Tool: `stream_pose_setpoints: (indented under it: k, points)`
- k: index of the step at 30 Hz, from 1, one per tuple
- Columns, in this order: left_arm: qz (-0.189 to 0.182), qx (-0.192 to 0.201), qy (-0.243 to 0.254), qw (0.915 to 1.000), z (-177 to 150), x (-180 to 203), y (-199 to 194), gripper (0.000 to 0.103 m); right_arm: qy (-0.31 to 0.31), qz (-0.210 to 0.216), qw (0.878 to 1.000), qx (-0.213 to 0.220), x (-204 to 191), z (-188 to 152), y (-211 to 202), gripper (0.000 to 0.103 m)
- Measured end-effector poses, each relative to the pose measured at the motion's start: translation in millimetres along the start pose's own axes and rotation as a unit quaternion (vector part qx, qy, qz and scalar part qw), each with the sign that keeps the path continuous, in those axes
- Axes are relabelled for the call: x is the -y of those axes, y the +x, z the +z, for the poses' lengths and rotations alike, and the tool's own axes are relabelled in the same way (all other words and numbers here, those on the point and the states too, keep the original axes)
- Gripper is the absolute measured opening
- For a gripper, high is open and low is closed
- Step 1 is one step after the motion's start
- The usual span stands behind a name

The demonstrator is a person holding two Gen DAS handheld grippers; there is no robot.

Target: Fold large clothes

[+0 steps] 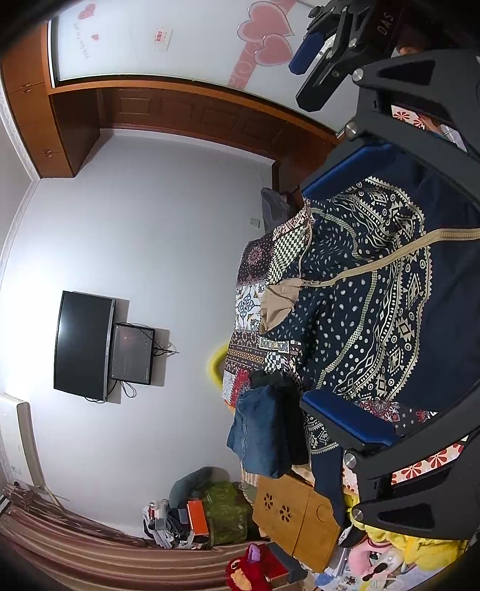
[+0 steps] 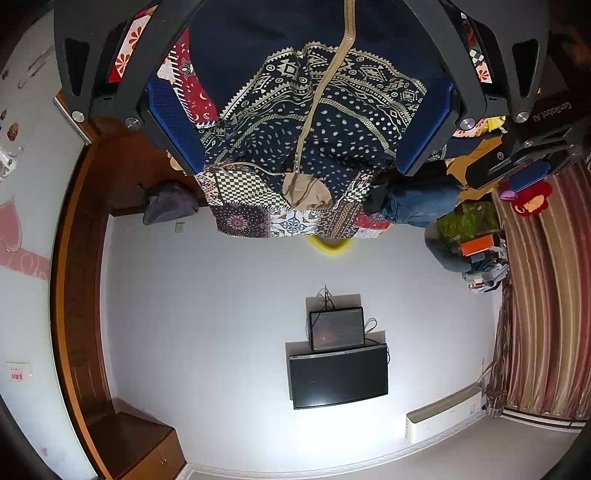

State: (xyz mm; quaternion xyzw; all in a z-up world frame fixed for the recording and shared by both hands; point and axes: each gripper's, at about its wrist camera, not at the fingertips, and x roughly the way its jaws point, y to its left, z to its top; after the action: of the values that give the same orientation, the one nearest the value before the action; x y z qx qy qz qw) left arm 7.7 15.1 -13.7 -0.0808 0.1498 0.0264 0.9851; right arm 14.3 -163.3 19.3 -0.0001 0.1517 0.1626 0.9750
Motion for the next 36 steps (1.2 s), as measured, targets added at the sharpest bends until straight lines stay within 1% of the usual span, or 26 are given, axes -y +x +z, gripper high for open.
stream_pose_setpoints:
  k: [16,22,28,31,34,35,36]
  points:
    - [-0.002,-0.005,-0.002,1.0000,-3.0,-2.8,5.0,0.103,0.004,-0.001,1.000,-0.009,2.3,-2.9,10.3,0.103]
    - [0.003,-0.009,-0.001,1.0000,-2.6,-7.5,13.8,0.103,0.005,-0.004,1.000,-0.019,4.1,-2.9,23.4,0.103]
    - [0.013,-0.018,-0.013,0.9997,7.8,-35.9,35.2,0.103,0.003,-0.014,0.999,-0.030,13.2,1.1,51.8,0.103]
    - [0.038,-0.028,-0.026,0.9986,14.1,-63.3,53.8,0.103,0.004,-0.015,0.999,-0.040,18.4,3.8,68.9,0.103]
    - [0.055,-0.042,-0.043,0.9967,17.4,-92.5,70.8,0.103,0.011,-0.001,0.998,-0.055,27.0,6.3,88.0,0.103]
    - [0.065,-0.047,-0.051,0.9955,18.0,-103.7,78.0,0.103,0.014,0.003,0.998,-0.062,31.0,7.7,96.0,0.103]
    - [0.083,-0.052,-0.057,0.9935,18.1,-117.2,85.3,0.103,0.017,0.004,0.997,-0.070,35.1,9.2,104.5,0.103]
